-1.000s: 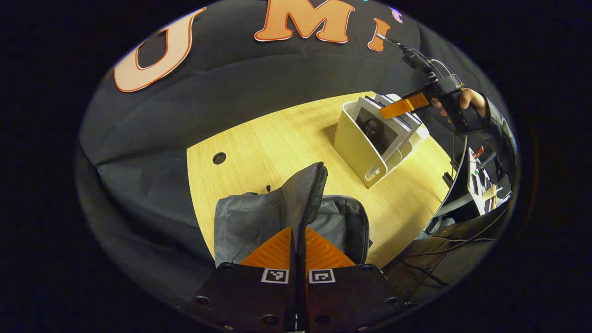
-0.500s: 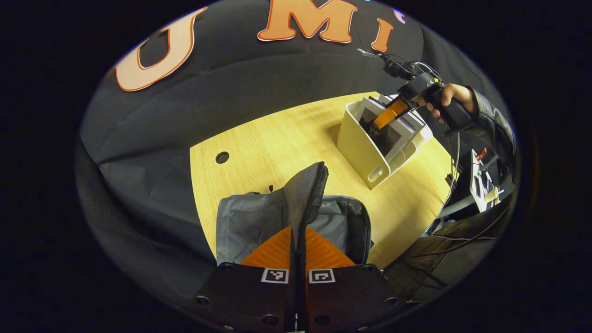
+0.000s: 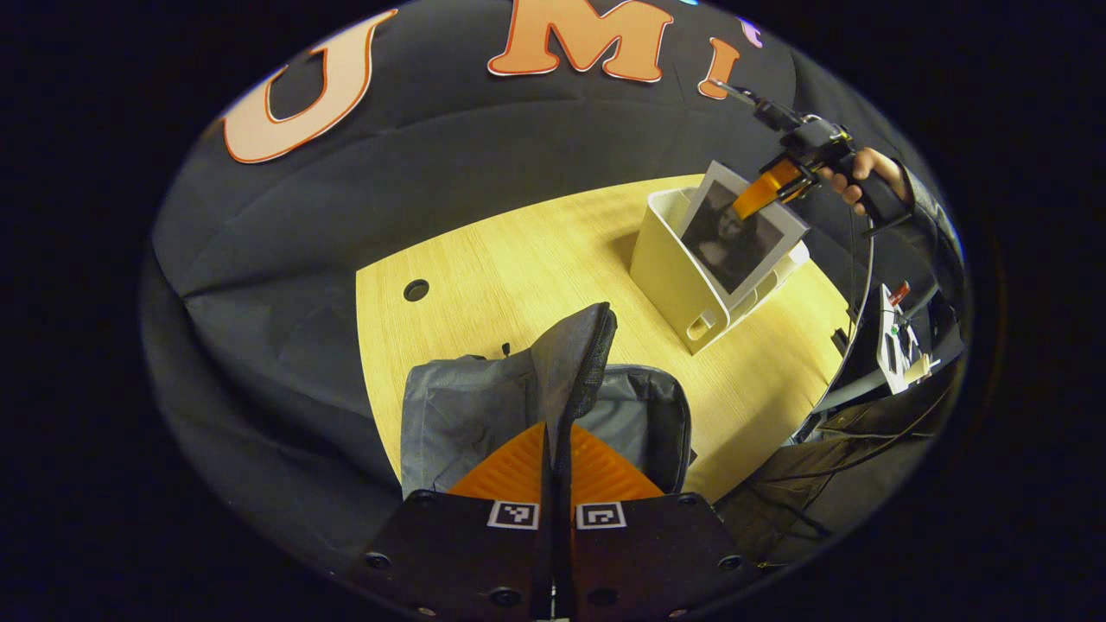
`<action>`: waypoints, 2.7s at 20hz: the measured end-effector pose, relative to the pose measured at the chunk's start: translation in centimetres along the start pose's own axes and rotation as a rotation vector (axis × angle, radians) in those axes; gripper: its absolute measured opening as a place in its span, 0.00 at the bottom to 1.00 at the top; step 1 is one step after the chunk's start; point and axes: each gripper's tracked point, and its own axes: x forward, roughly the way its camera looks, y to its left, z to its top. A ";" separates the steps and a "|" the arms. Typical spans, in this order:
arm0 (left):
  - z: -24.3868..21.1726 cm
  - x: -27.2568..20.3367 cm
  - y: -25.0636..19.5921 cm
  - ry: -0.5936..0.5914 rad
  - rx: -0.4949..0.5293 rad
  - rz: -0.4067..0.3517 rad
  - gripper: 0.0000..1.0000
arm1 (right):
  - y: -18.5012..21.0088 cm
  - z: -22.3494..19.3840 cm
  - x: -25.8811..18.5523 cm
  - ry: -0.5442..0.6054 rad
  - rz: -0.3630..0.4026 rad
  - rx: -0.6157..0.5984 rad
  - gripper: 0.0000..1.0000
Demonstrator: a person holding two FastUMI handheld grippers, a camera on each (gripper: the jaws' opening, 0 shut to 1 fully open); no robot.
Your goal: Open the schoolbag, grab two books from the bookshelf and put them into the schoolbag.
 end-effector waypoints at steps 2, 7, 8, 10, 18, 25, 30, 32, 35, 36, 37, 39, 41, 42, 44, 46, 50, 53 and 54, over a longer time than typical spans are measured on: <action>-0.1 -0.1 0.0 0.002 0.005 0.001 0.02 | -0.3 0.1 -1.9 -0.031 0.051 0.021 0.34; -0.3 -0.1 -0.2 0.007 0.008 -0.001 0.02 | -2.1 -0.5 -7.4 -0.099 0.110 0.043 0.41; -0.3 0.0 -0.3 0.007 0.012 0.000 0.02 | -2.5 -0.6 -8.3 -0.112 0.119 0.044 0.33; -0.2 0.0 -0.4 0.007 0.012 0.001 0.02 | -2.5 -1.1 -9.9 -0.140 0.155 0.065 0.32; -0.9 0.1 -1.0 0.002 0.018 0.025 0.02 | -0.4 -4.9 -10.5 -0.138 0.308 0.090 0.31; -0.9 0.3 -2.2 -0.017 0.008 0.015 0.02 | 3.3 -9.7 -10.7 -0.096 0.440 0.095 0.31; -0.2 0.5 -3.3 -0.029 -0.004 -0.013 0.01 | 5.8 -11.7 -9.5 -0.082 0.519 0.131 0.31; 0.0 0.6 -3.7 -0.035 -0.010 -0.025 0.01 | 6.7 -12.7 -8.6 -0.073 0.540 0.151 0.31; 0.6 0.7 -4.6 -0.052 -0.028 -0.047 0.02 | 7.8 -13.9 -7.1 -0.067 0.567 0.186 0.31; 0.8 0.7 -4.8 -0.055 -0.038 -0.054 0.01 | 8.1 -14.3 -6.6 -0.058 0.577 0.202 0.31; 1.1 0.6 -5.0 -0.063 -0.046 -0.054 0.01 | 8.5 -14.8 -6.1 -0.052 0.589 0.215 0.31; 1.5 0.7 -5.6 -0.076 -0.070 -0.067 0.01 | 9.3 -15.7 -4.9 -0.039 0.607 0.240 0.31; 1.8 0.7 -6.0 -0.090 -0.094 -0.078 0.01 | 10.1 -16.5 -3.5 -0.033 0.626 0.269 0.31; 1.7 0.8 -5.8 -0.094 -0.098 -0.085 0.02 | 10.7 -16.7 -2.9 -0.031 0.643 0.283 0.31; 1.4 0.7 -5.9 -0.101 -0.107 -0.087 0.02 | 12.3 -17.2 -2.0 -0.031 0.692 0.307 0.31; 1.4 0.7 -5.9 -0.103 -0.112 -0.087 0.01 | 13.9 -17.5 -0.7 -0.019 0.735 0.342 0.31; 1.3 0.7 -5.8 -0.105 -0.116 -0.081 0.02 | 16.5 -18.8 2.6 -0.012 0.760 0.353 0.31; 1.3 0.7 -5.8 -0.107 -0.110 -0.081 0.01 | 17.8 -19.2 4.4 -0.006 0.795 0.409 0.31; 1.3 0.6 -5.9 -0.105 -0.103 -0.082 0.02 | 18.4 -19.2 5.1 -0.009 0.802 0.426 0.31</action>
